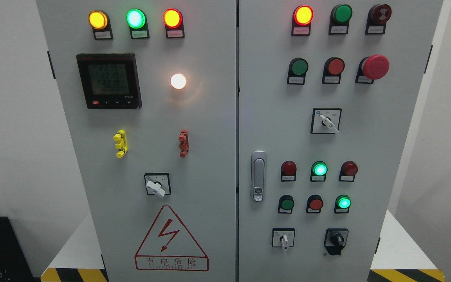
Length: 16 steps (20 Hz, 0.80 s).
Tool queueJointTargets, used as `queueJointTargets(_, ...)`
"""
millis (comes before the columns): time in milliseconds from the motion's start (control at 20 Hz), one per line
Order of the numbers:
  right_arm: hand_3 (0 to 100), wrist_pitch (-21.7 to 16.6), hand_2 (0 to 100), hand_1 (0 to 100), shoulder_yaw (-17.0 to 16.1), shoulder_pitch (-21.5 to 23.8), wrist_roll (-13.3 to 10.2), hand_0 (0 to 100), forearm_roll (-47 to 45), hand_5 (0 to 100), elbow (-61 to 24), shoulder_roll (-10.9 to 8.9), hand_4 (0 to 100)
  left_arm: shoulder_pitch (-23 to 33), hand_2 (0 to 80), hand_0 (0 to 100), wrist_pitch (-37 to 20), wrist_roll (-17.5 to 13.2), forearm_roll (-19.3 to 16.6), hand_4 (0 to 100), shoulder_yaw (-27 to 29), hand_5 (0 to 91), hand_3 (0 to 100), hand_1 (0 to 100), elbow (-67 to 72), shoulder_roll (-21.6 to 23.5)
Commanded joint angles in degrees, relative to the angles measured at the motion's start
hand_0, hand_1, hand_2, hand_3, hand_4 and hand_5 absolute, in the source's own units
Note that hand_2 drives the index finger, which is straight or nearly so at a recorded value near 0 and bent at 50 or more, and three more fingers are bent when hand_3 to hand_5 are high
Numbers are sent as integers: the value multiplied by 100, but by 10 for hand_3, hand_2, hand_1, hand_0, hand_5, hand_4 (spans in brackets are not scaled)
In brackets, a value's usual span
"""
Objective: Turn on light switch 1
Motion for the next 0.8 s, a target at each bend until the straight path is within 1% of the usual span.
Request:
queueJointTargets(0,0,5,0,0,0,0,1,0,-141,0,0,0,0,-118,0,97,333,-90,-10,0,-35,0,0,0,1731,-60)
queueJointTargets(100,0,5,0,0,0,0,1,0,-141,0,0,0,0,-118,0,96,325,-91,-28,0,-114,0,0,0,1740,-60)
queueJointTargets(251,0,5,0,0,0,0,1,0,-141,0,0,0,0,-118,0,98,246,-91,59,0,-45,0,0,0,1723,-130)
queueJointTargets(351,0,5,0,0,0,0,1,0,-141,0,0,0,0,-126,0,99,193,-99,401,0,-105,0,0,0,1661,-139)
queueJointTargets(401,0,5,0,0,0,0,1,0,-141,0,0,0,0,-152,0,98,193,-91,481,0,-123,0,0,0,1661,-139)
queueJointTargets(601,0,5,0,0,0,0,1,0,-141,0,0,0,0,-223,0,95,184,-91,438,0,-176,0,0,0,1652,-148)
queueJointTargets(752,0,5,0,0,0,0,1,0,-141,0,0,0,0,-223,0,93,193,-91,446,0,-404,0,0,0,1670,-148)
